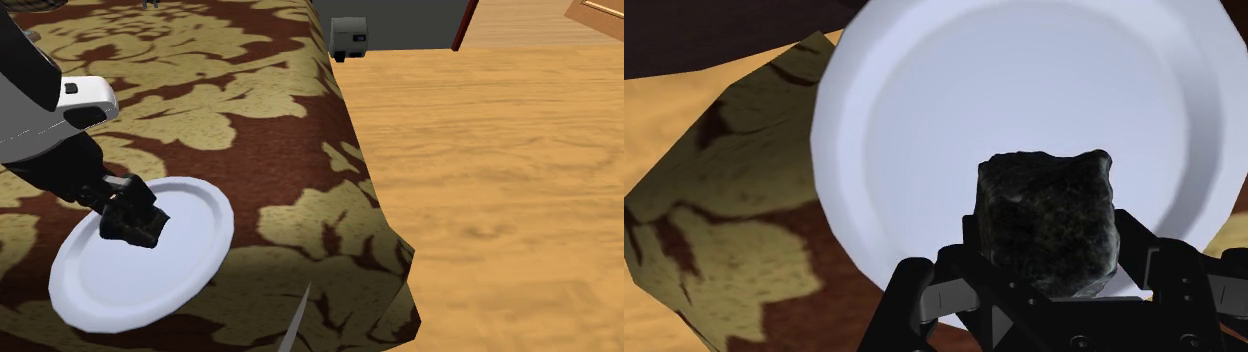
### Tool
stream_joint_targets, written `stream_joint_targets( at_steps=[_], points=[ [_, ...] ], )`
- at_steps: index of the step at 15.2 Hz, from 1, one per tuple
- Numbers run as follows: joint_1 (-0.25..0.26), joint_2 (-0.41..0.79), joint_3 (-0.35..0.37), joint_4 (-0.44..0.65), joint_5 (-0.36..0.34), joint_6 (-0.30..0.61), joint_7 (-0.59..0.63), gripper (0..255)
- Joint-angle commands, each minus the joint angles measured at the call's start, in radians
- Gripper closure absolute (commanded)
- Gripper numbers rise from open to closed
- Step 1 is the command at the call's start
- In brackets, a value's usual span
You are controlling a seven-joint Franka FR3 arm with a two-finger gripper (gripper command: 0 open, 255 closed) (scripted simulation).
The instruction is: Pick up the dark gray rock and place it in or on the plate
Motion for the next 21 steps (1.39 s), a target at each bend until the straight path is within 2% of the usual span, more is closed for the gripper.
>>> stream_joint_targets(
  at_steps=[1,6,7,12,16,21],
  points=[
    [0.001,0.002,0.000,-0.002,0.000,0.002,0.001,255],
    [0.001,0.002,0.000,-0.002,0.000,0.002,0.001,255],
    [0.001,0.002,0.001,-0.002,0.000,0.002,0.001,0],
    [0.001,0.002,0.000,-0.002,0.000,0.002,0.001,0],
    [0.017,0.015,0.008,0.142,-0.005,-0.130,0.000,0],
    [0.017,0.015,0.007,0.142,-0.005,-0.130,0.000,0]
  ],
)
